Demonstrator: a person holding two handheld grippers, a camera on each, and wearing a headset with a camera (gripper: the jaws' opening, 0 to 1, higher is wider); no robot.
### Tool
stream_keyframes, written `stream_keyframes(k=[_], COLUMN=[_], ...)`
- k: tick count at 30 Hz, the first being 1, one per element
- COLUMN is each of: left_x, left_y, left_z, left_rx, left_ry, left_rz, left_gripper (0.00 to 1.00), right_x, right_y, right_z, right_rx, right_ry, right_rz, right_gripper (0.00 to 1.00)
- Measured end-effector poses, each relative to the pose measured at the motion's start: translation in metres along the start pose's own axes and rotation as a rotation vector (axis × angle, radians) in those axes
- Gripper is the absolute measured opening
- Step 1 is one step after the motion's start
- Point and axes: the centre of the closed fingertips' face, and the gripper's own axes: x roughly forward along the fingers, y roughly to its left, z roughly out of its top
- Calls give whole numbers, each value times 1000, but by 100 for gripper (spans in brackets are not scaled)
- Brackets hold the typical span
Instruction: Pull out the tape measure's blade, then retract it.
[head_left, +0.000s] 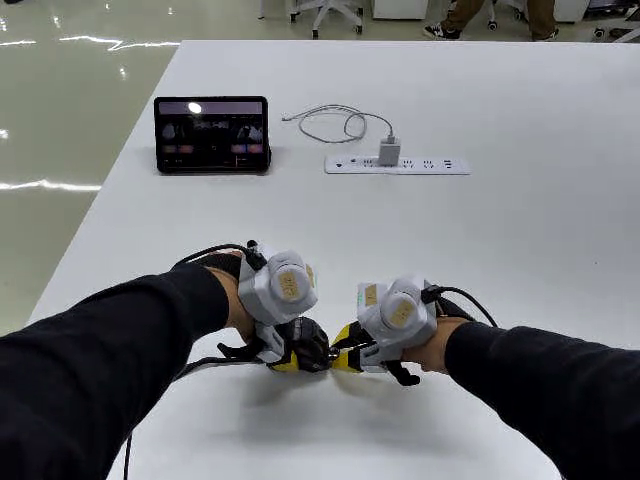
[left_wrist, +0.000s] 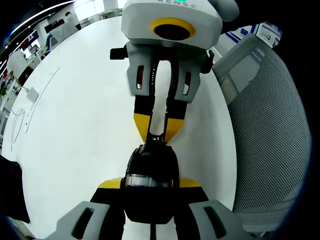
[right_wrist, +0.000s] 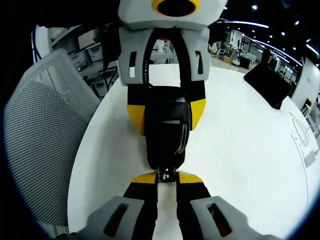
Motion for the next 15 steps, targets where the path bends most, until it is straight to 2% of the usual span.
stream_keyframes(k=[7, 8, 10, 13, 15], left_x=[0, 0, 0, 0, 0], left_y=[0, 0, 0, 0, 0], left_z=[1, 0, 0, 0, 0], left_rx=[-11, -10, -7, -5, -6], left_ry=[-13, -11, -10, -7, -6], left_rz=[1, 1, 1, 5, 6], left_gripper=[34, 34, 34, 34, 34], right_x=[-5, -4, -3, 1, 4], right_y=[0, 0, 2, 0, 1], right_z=[-6, -5, -4, 0, 3], right_rx=[19, -55, -37, -56, -46], right_ry=[8, 15, 23, 31, 26], right_rz=[18, 18, 18, 14, 28], right_gripper=[10, 11, 12, 17, 13])
